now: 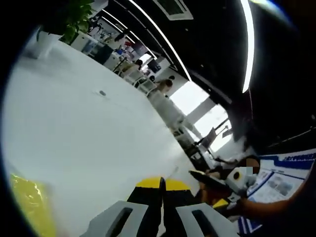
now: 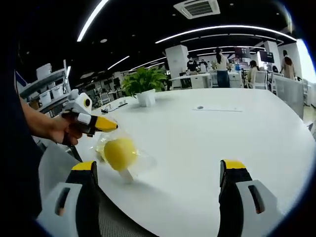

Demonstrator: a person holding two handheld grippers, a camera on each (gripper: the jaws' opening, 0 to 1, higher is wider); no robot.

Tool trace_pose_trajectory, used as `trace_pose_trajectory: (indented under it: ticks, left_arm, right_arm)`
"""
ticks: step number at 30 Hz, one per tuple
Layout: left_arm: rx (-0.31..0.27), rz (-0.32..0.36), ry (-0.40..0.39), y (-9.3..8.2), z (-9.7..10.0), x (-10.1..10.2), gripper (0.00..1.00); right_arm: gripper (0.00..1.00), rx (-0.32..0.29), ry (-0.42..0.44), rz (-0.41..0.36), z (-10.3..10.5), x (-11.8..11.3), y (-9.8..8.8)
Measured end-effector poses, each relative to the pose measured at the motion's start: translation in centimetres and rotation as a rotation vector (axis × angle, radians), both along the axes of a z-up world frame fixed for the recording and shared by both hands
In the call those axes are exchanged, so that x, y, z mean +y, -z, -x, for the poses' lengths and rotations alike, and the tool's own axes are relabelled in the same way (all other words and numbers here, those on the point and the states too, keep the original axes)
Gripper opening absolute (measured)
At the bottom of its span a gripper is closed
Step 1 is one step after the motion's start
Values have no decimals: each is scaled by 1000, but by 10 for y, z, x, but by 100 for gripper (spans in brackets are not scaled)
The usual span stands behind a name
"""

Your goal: Compare the silicone blocks by pressing each to a similar depth, holding the contact briefly, and releasing to observe deformation and rebound differences across the visible hardness samples.

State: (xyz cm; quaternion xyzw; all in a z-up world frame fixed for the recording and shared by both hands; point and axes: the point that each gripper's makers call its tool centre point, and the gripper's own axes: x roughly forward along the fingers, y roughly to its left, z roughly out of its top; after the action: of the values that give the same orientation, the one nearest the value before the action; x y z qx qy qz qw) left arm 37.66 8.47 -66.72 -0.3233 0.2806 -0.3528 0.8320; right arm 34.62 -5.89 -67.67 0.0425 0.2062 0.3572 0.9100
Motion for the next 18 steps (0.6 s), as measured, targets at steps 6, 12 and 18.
trace_pose_trajectory:
  ticks: [6, 12, 18]
  left_arm:
    - [-22, -23, -68, 10, -18, 14, 0]
    - [-10, -74, -101, 27, -27, 25, 0]
    - [31, -142, -136, 53, -32, 33, 0]
  right_arm:
    - [97, 8, 15, -12, 1, -1, 0]
    - [97, 13, 20, -10, 1, 0, 1]
    - [97, 26, 24, -7, 2, 0, 5]
